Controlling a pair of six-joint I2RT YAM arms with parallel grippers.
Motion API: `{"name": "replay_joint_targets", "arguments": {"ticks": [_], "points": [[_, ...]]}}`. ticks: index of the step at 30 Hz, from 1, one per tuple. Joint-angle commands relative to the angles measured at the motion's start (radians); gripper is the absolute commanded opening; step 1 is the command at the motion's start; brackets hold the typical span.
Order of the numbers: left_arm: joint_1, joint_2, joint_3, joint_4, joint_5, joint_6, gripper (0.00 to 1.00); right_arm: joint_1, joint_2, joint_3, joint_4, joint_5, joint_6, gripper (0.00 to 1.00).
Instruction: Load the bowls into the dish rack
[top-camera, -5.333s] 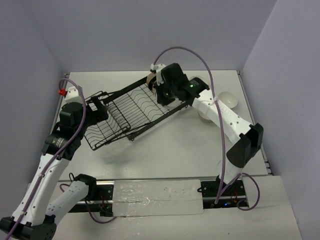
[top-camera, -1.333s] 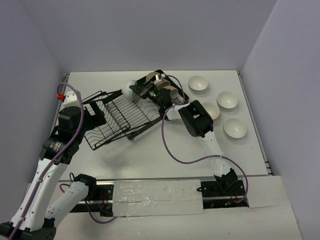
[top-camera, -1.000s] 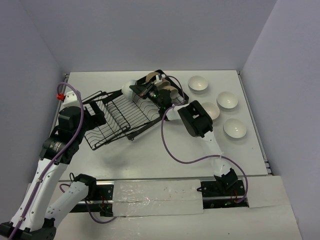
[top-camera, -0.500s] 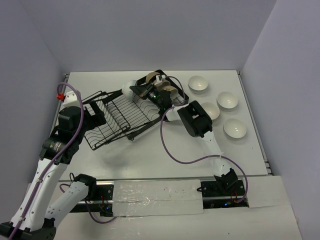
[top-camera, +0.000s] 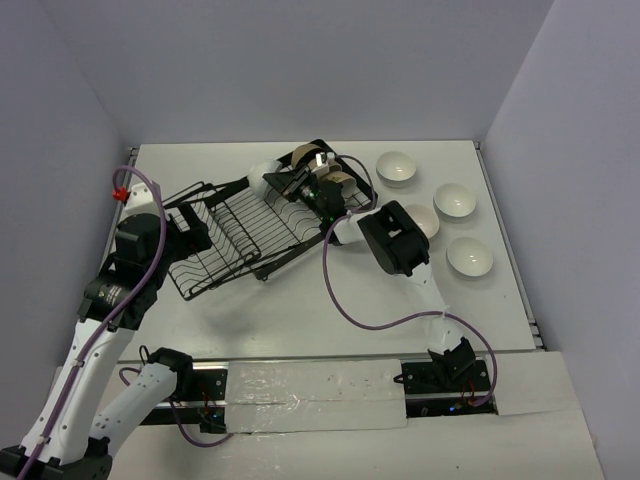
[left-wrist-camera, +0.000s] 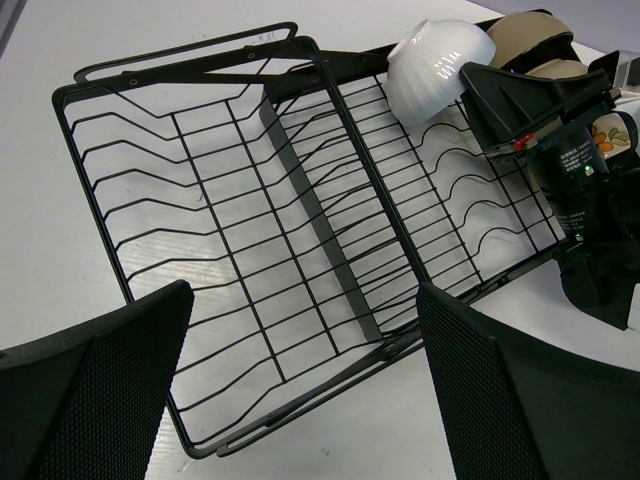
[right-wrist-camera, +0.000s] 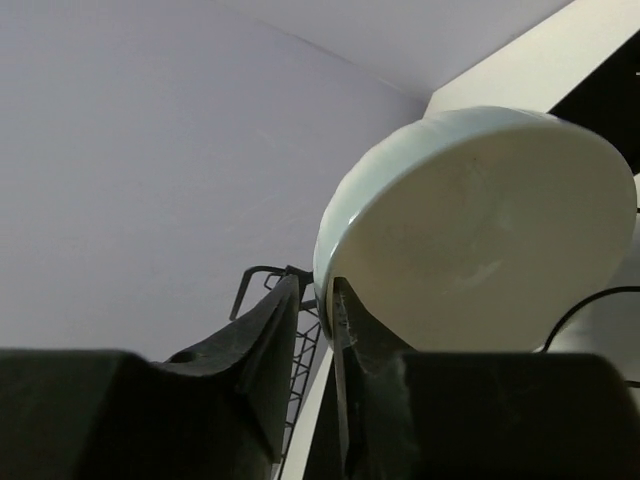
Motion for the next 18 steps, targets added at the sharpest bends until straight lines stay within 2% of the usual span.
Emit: {"name": "replay_joint_targets", "arguments": {"ticks": [1, 13, 18], "points": [[-0.005, -0.014, 0.018, -0.003, 0.008, 0.000, 0.99, -0.003, -0.054, -0.023, -0.045, 0.036, -0.013, 0.29], [-0.003, -0.021, 0.026, -0.009, 0.005, -0.002, 0.99, 0.007, -0.129, -0.052, -0.082, 0.044, -0.104, 0.47], [-0.003, -0.024, 0.028, -0.011, 0.006, -0.005, 0.99, 0.023, -0.247, -0.127, -0.153, 0.071, -0.214, 0.53]]}}
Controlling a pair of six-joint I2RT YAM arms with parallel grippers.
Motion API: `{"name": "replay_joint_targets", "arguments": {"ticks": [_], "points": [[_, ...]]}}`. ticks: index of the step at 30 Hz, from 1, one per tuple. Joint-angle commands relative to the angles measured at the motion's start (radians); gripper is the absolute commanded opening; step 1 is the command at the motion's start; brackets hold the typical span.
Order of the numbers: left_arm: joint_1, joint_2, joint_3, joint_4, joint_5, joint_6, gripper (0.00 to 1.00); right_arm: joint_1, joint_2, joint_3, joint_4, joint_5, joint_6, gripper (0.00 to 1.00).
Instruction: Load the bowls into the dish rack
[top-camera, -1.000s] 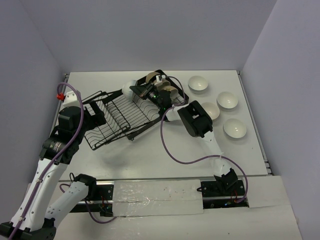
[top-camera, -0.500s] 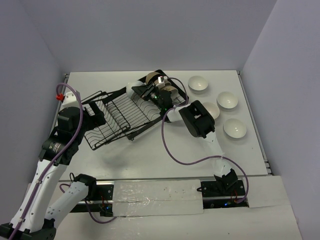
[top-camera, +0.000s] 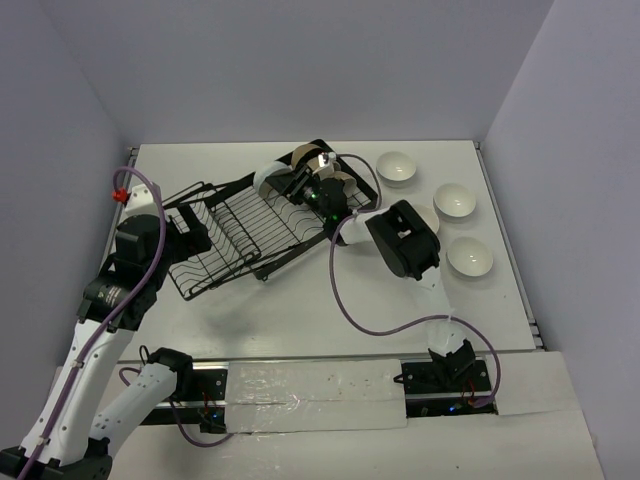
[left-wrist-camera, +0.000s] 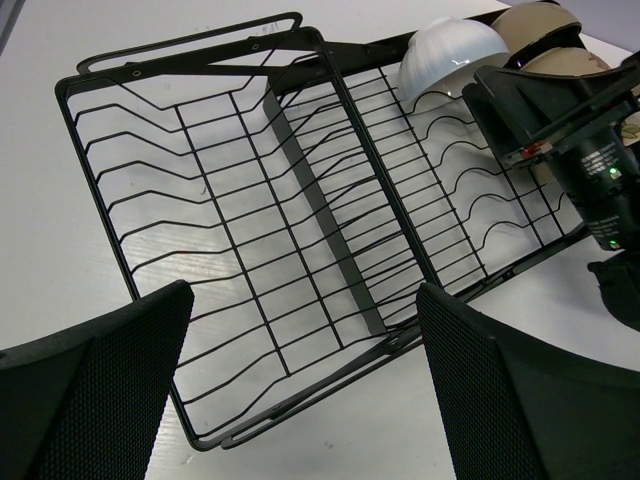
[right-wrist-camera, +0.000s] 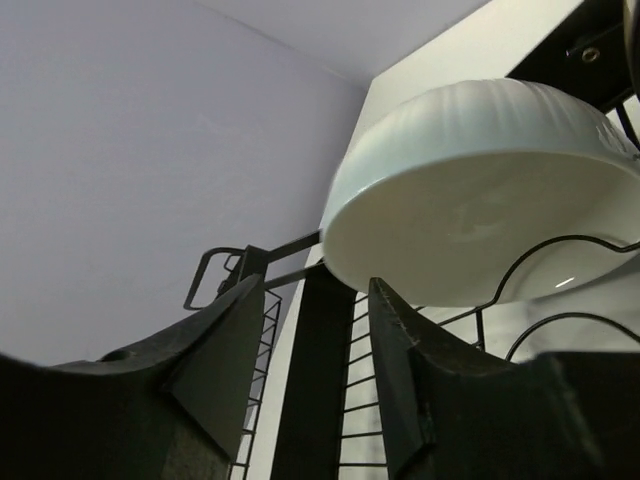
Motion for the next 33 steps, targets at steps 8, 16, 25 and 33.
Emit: {"name": "replay_joint_targets", "arguments": {"ticks": [8, 16, 25, 33], "points": [[-0.003, -0.028, 0.034, 0.021, 0.005, -0.002, 0.99, 0.032, -0.417, -0.168, -0.247, 0.083, -0.258, 0.59], [-0.003, -0.008, 0.043, 0.062, 0.026, 0.000, 0.99, -0.036, -0.805, -0.240, -0.874, 0.214, -0.555, 0.66], [-0.003, 0.007, 0.044, 0.102, 0.056, 0.003, 0.99, -0.347, -1.171, -0.456, -1.348, 0.450, -0.718, 0.70], [-0.003, 0.003, 0.025, 0.136, 0.088, 0.009, 0.99, -0.615, -1.226, -0.619, -1.488, 0.426, -0.721, 0.69]]}}
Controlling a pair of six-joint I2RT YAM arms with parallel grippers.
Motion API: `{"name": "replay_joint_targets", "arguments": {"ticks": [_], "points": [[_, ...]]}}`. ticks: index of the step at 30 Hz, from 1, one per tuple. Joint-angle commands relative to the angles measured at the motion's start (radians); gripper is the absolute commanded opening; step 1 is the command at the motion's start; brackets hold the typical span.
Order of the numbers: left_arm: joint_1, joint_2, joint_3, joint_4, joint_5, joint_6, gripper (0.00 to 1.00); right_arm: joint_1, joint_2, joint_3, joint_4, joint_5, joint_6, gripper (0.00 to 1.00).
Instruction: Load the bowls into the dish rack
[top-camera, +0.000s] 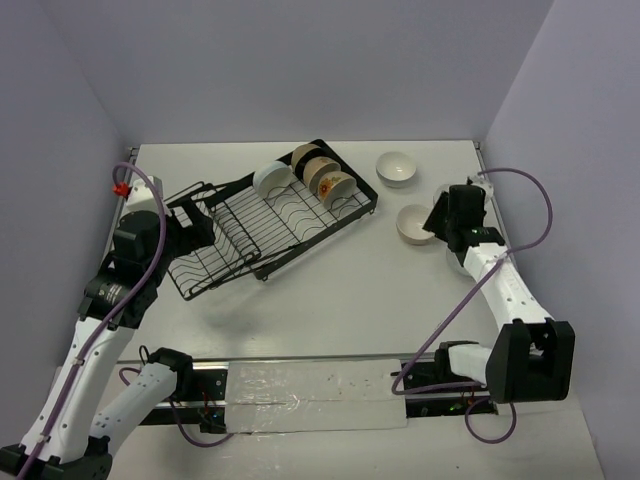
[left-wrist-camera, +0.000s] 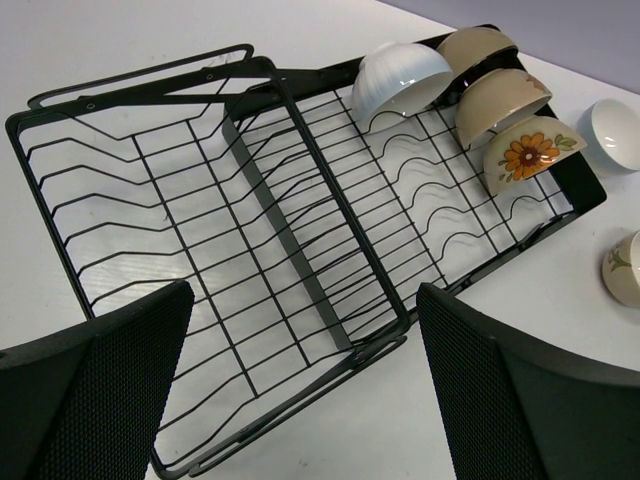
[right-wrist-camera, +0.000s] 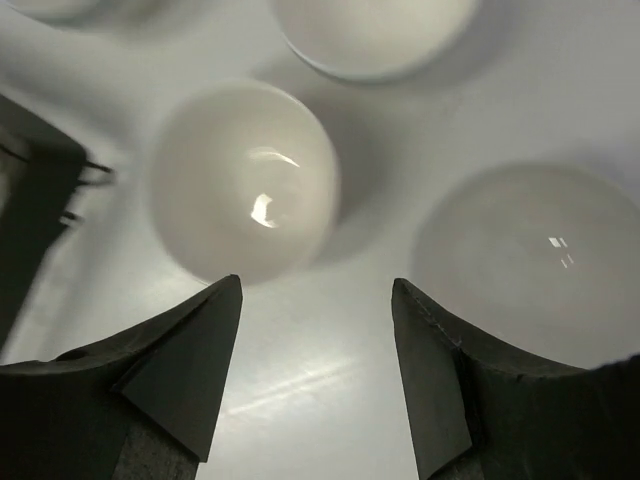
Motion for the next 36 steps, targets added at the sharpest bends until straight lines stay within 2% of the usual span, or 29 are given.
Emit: {"name": "replay_joint_targets", "arguments": {"ticks": [1, 10, 19, 24, 32, 36], "points": [[-0.003, -0.012, 0.011, 0.066, 0.031, 0.013, 0.99, -0.071, -0.024, -0.052, -0.080, -0.017, -0.035, 0.69], [-0.003, -0.015, 0.005, 0.057, 0.030, 0.044, 0.99, -0.119, 0.061, -0.083, -0.046, -0.058, -0.062, 0.64], [-0.003, -0.019, 0.005, 0.043, 0.021, 0.070, 0.99, -0.125, 0.131, -0.075, -0.018, -0.046, -0.092, 0.51], [-0.005, -0.021, 0.003, 0.039, 0.019, 0.082, 0.99, -0.125, 0.162, -0.084, -0.006, -0.057, -0.101, 0.48], [-0.003, -0.025, 0.002, 0.029, 0.018, 0.087, 0.99, -0.125, 0.170, -0.092, -0.006, -0.055, -0.112, 0.29], [-0.003, -0.028, 0.005, 0.026, 0.018, 0.084, 0.99, -0.125, 0.159, -0.096, -0.020, -0.060, -0.115, 0.05]]}}
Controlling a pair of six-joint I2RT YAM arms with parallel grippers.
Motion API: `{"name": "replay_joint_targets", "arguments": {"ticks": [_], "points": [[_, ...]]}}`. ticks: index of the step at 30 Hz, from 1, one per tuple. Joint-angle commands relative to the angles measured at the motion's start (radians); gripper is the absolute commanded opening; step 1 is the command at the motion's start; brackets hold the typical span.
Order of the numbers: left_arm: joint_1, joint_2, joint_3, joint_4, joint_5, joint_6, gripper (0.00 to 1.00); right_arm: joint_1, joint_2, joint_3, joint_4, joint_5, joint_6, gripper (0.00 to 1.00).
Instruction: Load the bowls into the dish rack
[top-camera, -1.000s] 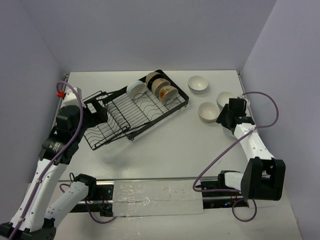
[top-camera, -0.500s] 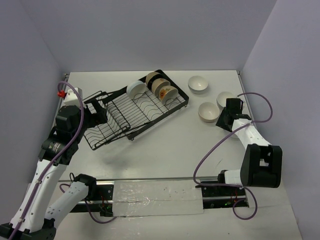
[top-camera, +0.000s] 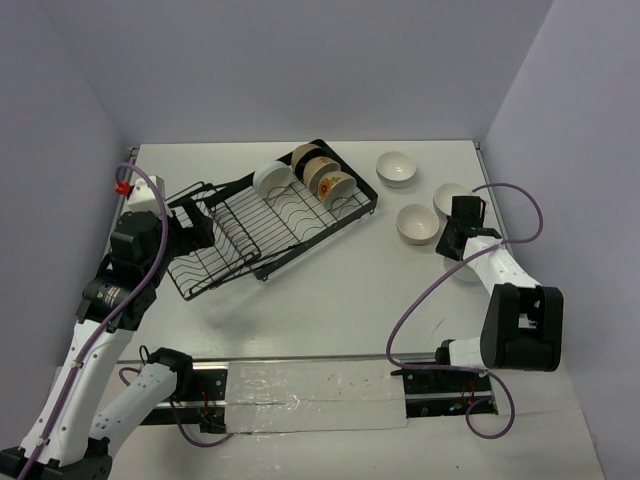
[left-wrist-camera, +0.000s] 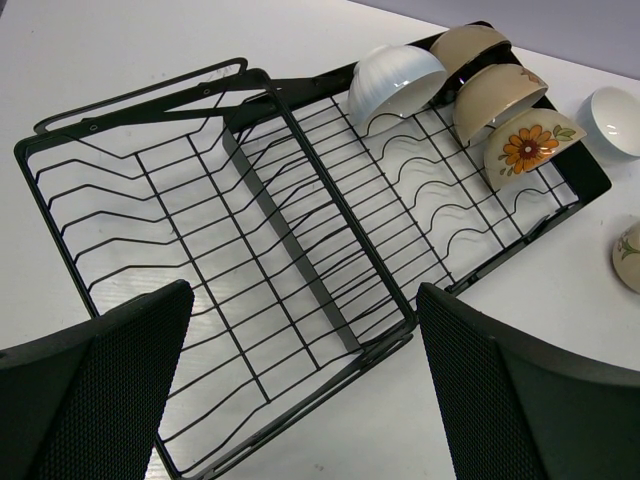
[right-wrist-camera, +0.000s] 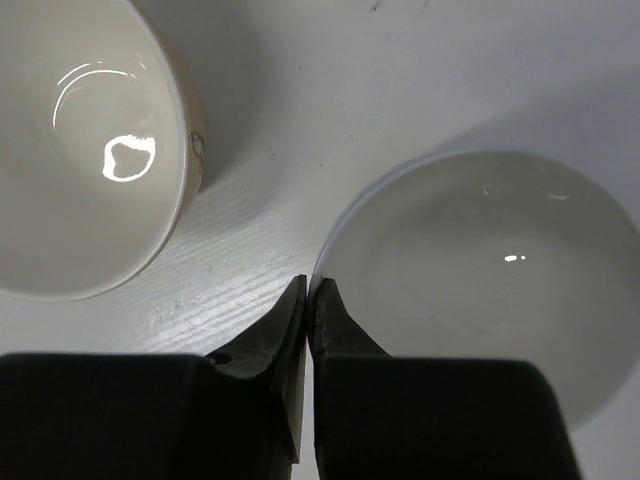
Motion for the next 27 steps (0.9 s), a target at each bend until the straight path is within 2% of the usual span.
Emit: {"name": "replay_joint_targets", "arguments": {"ticks": [1, 9, 14, 19, 22, 23, 27], "points": [[-0.003, -0.016, 0.005, 0.010, 0.002, 0.018, 0.99, -0.004, -0.022, -0.022, 0.006, -0.012, 0.001, 0.02], [-0.003, -0.005, 0.005, 0.025, 0.034, 0.002, 0.99, 0.040, -0.178, -0.047, -0.046, -0.089, 0.030, 0.00], [-0.003, 0.005, 0.009, 0.031, 0.045, -0.004, 0.99, 0.215, -0.290, -0.015, -0.126, -0.123, 0.088, 0.00], [-0.003, 0.018, 0.020, 0.035, 0.052, -0.007, 0.99, 0.402, -0.352, 0.149, -0.170, -0.197, 0.148, 0.00], [-0.003, 0.022, 0.023, 0.036, 0.051, -0.010, 0.99, 0.482, -0.349, 0.228, -0.077, -0.300, 0.146, 0.00], [-0.003, 0.025, 0.025, 0.036, 0.052, -0.012, 0.99, 0.493, -0.323, 0.243, -0.042, -0.389, 0.151, 0.00], [-0.003, 0.031, 0.021, 0.033, 0.048, -0.018, 0.99, 0.554, -0.194, 0.333, 0.225, -0.585, 0.175, 0.00]]}}
